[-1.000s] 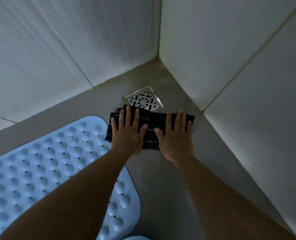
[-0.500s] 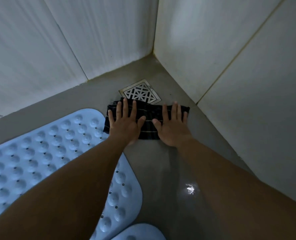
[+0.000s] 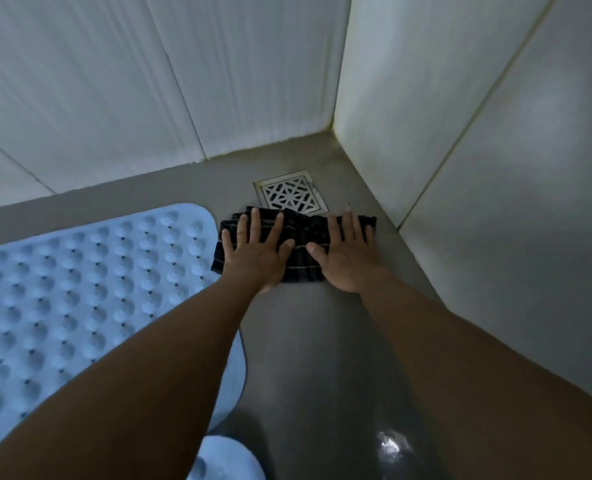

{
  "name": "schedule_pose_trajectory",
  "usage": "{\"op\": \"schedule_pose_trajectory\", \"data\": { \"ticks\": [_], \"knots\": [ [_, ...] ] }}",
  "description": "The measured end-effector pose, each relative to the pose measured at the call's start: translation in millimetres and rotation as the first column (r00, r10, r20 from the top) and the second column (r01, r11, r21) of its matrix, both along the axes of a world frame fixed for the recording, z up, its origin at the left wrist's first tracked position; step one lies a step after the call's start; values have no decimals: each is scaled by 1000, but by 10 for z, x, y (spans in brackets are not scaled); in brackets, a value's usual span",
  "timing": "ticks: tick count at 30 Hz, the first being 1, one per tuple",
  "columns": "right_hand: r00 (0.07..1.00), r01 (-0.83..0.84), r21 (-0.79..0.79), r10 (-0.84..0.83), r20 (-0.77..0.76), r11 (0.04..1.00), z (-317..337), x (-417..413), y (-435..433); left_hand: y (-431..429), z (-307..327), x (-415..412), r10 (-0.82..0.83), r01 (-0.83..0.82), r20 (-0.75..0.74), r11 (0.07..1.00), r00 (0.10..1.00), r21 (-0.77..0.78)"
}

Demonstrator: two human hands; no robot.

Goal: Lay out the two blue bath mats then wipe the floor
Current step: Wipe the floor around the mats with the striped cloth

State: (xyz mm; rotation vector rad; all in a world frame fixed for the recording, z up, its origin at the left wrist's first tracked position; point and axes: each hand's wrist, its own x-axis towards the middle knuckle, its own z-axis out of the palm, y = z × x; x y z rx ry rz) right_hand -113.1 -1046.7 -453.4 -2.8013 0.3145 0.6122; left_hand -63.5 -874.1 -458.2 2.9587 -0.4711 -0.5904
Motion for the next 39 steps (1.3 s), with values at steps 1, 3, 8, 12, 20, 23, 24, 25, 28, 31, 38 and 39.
{"op": "schedule_pose_trajectory", "data": {
  "ticks": [1, 3, 8, 12, 20, 23, 24, 25, 28, 31, 38, 39],
  "knots": [
    [1000, -29, 6, 29, -4, 1000, 8, -22, -54, -35, -7, -100, 33, -33, -7, 999, 999, -4],
    [997, -80, 6, 80, 8, 997, 6, -58, -129, -96, -16, -241, 93, -93, -4, 996, 996, -14],
    [978, -199, -54, 202, 49, 979, -27, -160, -184, -192, -42, -481, 209, -209, 28, 978, 977, -16],
    [961, -273, -76, 275, 21, 959, 24, -426, -289, -256, -48, -918, 249, -249, 21, 968, 968, -17],
    [963, -262, -92, 266, 29, 961, -6, -600, -281, -284, -50, -1085, 279, -276, 65, 960, 958, -48],
    [970, -239, -74, 241, 12, 968, 5, -718, -277, -262, -16, -1164, 269, -266, 42, 962, 962, -56],
    [973, -230, -79, 232, 17, 970, -8, -753, -275, -256, -15, -1181, 265, -263, 39, 963, 964, -55],
    [973, -226, -92, 229, 27, 970, -25, -762, -274, -263, -23, -1179, 267, -265, 43, 963, 963, -55],
    [973, -223, -100, 228, 41, 970, -71, -730, -267, -271, -64, -1150, 274, -271, 64, 961, 960, -50],
    [975, -216, -93, 219, 26, 972, -57, -743, -247, -250, -76, -1157, 267, -265, 56, 963, 962, -47],
    [976, -211, -90, 214, 30, 973, -19, -785, -227, -267, -51, -1268, 294, -290, 51, 954, 954, -73],
    [977, -207, -90, 210, 21, 974, -10, -835, -218, -271, -51, -1345, 300, -296, 45, 952, 953, -72]
  ]
}}
